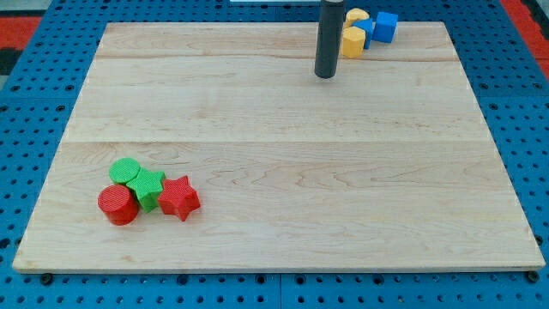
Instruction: Move the red circle up and left
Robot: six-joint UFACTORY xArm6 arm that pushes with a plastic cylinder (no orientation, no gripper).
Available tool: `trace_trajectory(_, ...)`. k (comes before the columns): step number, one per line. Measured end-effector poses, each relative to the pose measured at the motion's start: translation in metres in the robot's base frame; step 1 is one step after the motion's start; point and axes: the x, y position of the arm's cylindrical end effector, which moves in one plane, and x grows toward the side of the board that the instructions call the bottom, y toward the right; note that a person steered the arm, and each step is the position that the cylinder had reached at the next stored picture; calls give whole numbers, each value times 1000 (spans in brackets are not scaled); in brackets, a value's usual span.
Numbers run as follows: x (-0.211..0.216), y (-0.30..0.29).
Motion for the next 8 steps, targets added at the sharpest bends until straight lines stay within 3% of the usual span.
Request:
trace_trajectory(1, 6, 0)
trace_trajectory(3, 148, -20)
trace_trajectory(4, 214, -72)
trace_trajectory(5, 251, -113)
trace_trajectory(6, 260, -202)
trace_trajectory(8, 222, -285)
